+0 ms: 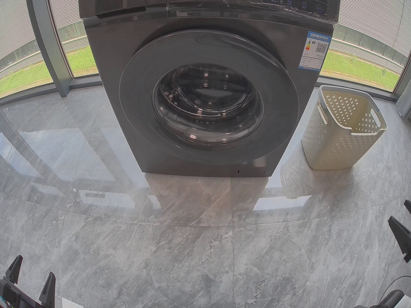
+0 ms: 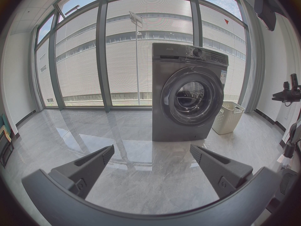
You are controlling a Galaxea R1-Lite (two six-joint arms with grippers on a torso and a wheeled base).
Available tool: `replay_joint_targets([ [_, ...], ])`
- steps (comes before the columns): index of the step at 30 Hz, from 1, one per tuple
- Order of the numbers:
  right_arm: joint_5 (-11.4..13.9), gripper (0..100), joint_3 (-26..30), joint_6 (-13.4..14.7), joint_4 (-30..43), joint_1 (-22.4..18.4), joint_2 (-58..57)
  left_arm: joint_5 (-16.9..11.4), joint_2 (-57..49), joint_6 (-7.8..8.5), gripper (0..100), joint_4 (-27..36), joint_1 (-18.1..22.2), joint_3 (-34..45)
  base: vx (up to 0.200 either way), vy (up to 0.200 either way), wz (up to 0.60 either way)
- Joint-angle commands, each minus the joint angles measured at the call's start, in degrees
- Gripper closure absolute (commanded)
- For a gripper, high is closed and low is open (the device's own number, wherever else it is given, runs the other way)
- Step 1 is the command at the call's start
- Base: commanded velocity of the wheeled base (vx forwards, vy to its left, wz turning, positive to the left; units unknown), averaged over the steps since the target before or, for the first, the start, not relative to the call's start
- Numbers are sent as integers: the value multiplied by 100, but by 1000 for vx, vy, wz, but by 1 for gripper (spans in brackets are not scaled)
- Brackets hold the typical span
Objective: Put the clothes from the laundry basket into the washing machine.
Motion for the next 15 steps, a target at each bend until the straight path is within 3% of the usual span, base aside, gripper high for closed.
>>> replay_joint_targets([
  [1,-451,0,-973,874,-2133,2058,4485,-6,-66,2,0,-1,-8,101,200,0,0],
  [4,-618,0,-1307,1208,-2423,2296,4986,-6,-66,2,0,8,-8,101,67,0,0],
  [15,-609,0,-1966,1604,-2888,2893,5979,-15,-66,11,0,8,-8,101,0,0,0],
])
